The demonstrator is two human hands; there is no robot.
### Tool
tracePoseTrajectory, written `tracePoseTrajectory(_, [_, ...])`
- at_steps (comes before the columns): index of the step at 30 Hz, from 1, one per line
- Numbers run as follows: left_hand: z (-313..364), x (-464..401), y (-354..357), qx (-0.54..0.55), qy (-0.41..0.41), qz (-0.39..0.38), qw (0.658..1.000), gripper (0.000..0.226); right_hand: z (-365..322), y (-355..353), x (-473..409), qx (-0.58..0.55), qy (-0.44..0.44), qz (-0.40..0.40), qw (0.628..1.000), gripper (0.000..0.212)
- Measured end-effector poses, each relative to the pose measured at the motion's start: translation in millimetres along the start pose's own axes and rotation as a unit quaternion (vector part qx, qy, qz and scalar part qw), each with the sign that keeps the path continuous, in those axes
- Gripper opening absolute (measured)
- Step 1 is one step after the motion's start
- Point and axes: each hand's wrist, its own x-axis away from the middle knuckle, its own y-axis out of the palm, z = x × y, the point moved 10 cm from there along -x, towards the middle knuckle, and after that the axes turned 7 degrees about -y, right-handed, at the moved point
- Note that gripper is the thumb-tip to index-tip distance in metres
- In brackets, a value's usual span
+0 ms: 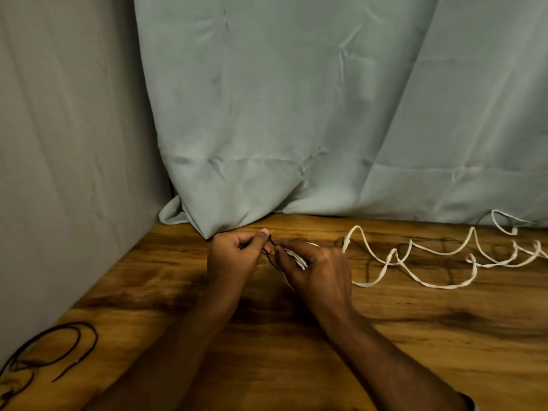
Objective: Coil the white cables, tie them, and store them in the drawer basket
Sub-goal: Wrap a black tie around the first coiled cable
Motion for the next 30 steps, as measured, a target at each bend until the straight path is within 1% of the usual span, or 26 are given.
tracePoseTrajectory(6, [4.9, 3.0, -0.8, -0.01, 0.009, 0.002, 1.0, 0.016, 0.2, -1.8, -0.4, 0.031, -0.001, -0.001, 1.0, 0.035])
tracePoseTrajectory(11, [13.5, 9.2, -5.9, -0.066, 0.046, 0.029, 0.996, 0.021, -2.4, -6.2, -0.1, 0.055, 0.003, 0.014, 0.998, 0.035])
tracePoseTrajectory(15, [16.3, 11.7, -8.1, -0.066, 0.049, 0.034, 0.996, 0.021, -3.2, -3.2, 0.4, 0.052, 0.002, 0.003, 0.999, 0.034])
tracePoseTrajectory(19, [20.0, 14.3, -8.2, -0.084, 0.065, 0.043, 0.993, 0.027, -3.6, 1.0, 0.7, 0.042, -0.003, -0.008, 0.999, 0.037])
tracePoseTrajectory(25, [21.0, 16.6, -9.3, -0.088, 0.059, 0.051, 0.993, 0.029, -6.1, 2.6, 0.8, 0.052, -0.008, -0.019, 0.998, 0.043])
tracePoseTrajectory(30, [18.6, 16.9, -7.4, -0.091, 0.055, 0.046, 0.993, 0.028, -5.0, 0.3, 0.5, 0.046, -0.004, -0.016, 0.999, 0.042])
